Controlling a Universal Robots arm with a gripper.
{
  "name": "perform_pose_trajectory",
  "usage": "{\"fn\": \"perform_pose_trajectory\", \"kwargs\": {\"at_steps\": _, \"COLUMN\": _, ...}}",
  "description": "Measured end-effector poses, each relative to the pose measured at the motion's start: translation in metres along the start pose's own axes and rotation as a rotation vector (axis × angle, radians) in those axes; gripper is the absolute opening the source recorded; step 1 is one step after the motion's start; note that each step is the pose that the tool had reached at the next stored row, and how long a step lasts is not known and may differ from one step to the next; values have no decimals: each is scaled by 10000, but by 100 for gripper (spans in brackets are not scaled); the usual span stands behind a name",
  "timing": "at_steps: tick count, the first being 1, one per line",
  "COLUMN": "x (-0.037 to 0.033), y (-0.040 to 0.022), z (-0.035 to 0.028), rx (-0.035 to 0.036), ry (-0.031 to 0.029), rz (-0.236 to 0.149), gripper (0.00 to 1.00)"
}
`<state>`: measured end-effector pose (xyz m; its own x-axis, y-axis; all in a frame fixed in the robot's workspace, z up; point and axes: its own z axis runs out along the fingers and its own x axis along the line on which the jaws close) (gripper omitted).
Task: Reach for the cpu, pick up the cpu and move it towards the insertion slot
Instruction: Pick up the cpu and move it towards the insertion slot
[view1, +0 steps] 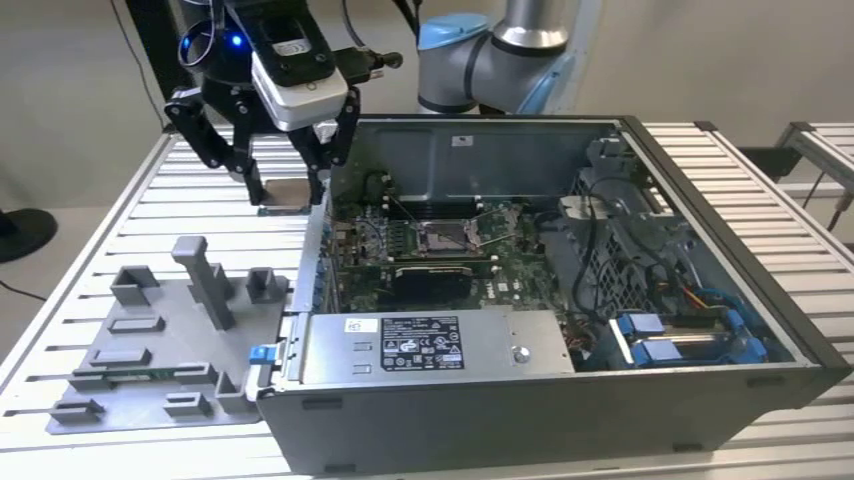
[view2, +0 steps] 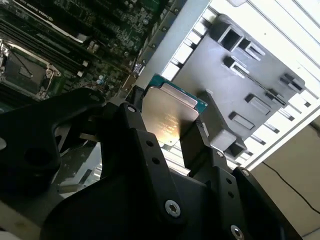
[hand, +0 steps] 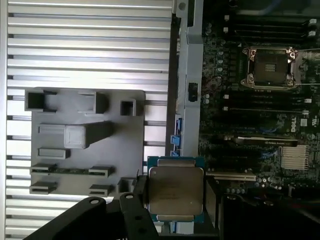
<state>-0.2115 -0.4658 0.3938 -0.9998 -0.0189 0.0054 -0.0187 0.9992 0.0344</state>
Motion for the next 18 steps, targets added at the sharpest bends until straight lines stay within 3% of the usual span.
{"fn": "perform_pose_trajectory", "kwargs": {"at_steps": 9, "x": -145, "y": -3, "z": 1, "rx": -1, "ry": 0, "rz": 0, "gripper": 0}}
{"fn": "perform_pose_trajectory", "kwargs": {"at_steps": 18, "x": -238, "y": -5, "z": 1, "rx": -1, "ry": 1, "rz": 0, "gripper": 0}}
